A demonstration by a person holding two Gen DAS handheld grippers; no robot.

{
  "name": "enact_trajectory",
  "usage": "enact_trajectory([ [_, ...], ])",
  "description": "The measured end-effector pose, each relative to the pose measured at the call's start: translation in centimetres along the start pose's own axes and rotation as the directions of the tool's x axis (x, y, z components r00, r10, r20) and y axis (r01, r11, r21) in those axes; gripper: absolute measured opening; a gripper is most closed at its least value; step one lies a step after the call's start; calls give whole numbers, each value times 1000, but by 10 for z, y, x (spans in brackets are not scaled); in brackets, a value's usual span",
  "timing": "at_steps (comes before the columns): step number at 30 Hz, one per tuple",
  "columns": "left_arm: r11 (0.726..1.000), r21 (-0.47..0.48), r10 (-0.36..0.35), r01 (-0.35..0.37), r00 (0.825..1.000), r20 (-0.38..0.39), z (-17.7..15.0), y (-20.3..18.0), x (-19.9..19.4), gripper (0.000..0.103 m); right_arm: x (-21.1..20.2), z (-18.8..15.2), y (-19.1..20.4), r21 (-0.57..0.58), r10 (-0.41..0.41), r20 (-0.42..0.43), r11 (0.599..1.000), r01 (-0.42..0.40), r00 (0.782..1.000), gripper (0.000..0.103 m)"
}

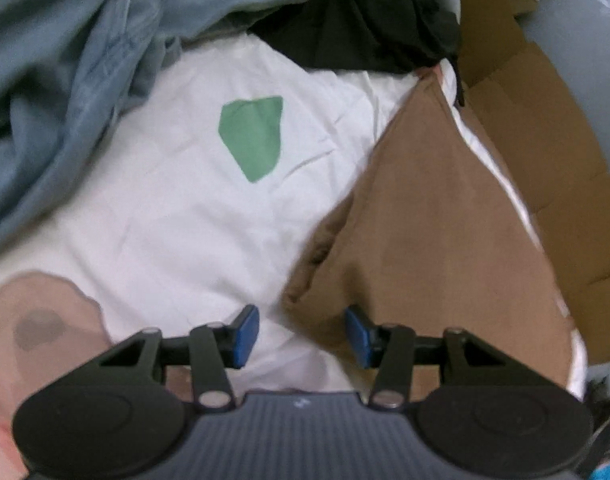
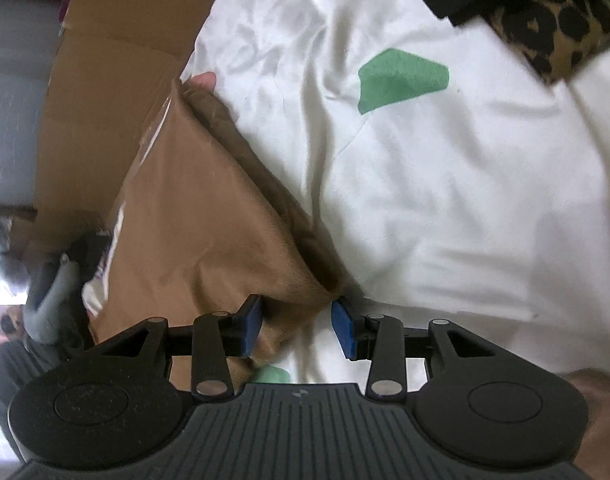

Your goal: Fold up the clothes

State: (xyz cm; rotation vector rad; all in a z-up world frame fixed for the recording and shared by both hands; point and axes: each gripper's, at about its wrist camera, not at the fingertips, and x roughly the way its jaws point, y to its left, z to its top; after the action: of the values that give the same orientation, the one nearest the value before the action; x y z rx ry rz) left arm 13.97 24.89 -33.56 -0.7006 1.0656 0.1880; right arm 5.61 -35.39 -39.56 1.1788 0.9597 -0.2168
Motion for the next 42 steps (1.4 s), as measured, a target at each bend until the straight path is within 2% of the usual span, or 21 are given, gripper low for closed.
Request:
enact_trajectory([
  [2, 999, -33, -30, 30, 1000, 8, -1, 1, -2, 49, 1, 0, 6, -36, -7, 8, 999, 7, 1000, 41],
  [3, 998, -45, -46, 47, 999, 14, -1, 2, -3, 49, 1, -1, 8, -50, -10, 14, 999, 11, 1000, 36],
  [4, 996, -57, -63, 64, 998, 20, -1, 3, -4, 48, 0, 0, 8, -53, -12, 18, 998, 13, 1000, 26],
  [5, 995, -68, -75, 76, 997, 26, -1, 4, -4, 44, -1, 0, 7, -50, -12, 21, 999, 13, 1000, 17],
  [6, 994, -73, -75, 77, 997, 27, -1, 5, -3, 41, -1, 1, 6, -45, -13, 25, 999, 14, 1000, 15],
  [7, 995, -74, -66, 68, 997, 26, -1, 6, -1, 31, -2, 2, 5, -45, -15, 30, 999, 16, 999, 8],
  [8, 995, -77, -58, 60, 998, 27, -1, 8, 1, 20, -3, 3, 4, -47, -17, 37, 999, 18, 999, 7],
  [10, 995, -84, -56, 58, 998, 31, -1, 12, 5, 8, -4, 6, 2, -45, -3, 42, 999, 5, 999, 5],
  [13, 996, -76, -41, 45, 998, 50, -1, 16, 3, 6, -8, 10, 0, -41, 3, 62, 999, 0, 998, 4],
  [17, 990, -127, -46, 55, 996, 75, 5, 25, -3, 6, -18, 15, 1, -46, 5, 103, 999, 0, 995, 4],
  [21, 994, -97, -35, 44, 995, 92, 8, 20, -7, 6, -21, 13, 5, -79, -7, 109, 997, 16, 994, 5],
  [23, 994, -97, -31, 41, 995, 96, 10, 18, -10, 6, -21, 12, 5, -85, -12, 109, 996, 21, 994, 8],
  [25, 995, -94, -28, 37, 995, 94, 11, 16, -13, 8, -22, 11, 1, -61, 20, 93, 998, -14, 995, 11],
  [26, 996, -90, -21, 29, 996, 92, 11, 14, -15, 8, -22, 10, -2, -40, 34, 84, 999, -31, 996, 29],
  [28, 996, -91, 5, 3, 996, 94, 10, 13, -17, 21, -22, 8, -7, 1, 48, 76, 999, -48, 996, 64],
  [29, 995, -97, 12, -3, 996, 92, 9, 13, -18, 32, -22, 6, -10, 15, 58, 82, 998, -60, 995, 66],
  [32, 989, -143, -13, 22, 998, 61, 3, 16, -17, 44, -16, 1, -19, 87, 108, 75, 990, -114, 991, 66],
  [34, 984, -174, -38, 45, 998, 44, -1, 15, -13, 47, -11, -2, -25, 140, 143, 76, 978, -152, 987, 66],
  [38, 974, -217, -53, 62, 998, 45, -4, 11, -3, 51, 2, -1, -26, 173, 155, 66, 971, -165, 986, 66],
  [42, 946, -303, -112, 114, 993, 25, -4, 15, 13, 51, 12, 2, -26, 187, 173, 68, 965, -183, 983, 65],
])
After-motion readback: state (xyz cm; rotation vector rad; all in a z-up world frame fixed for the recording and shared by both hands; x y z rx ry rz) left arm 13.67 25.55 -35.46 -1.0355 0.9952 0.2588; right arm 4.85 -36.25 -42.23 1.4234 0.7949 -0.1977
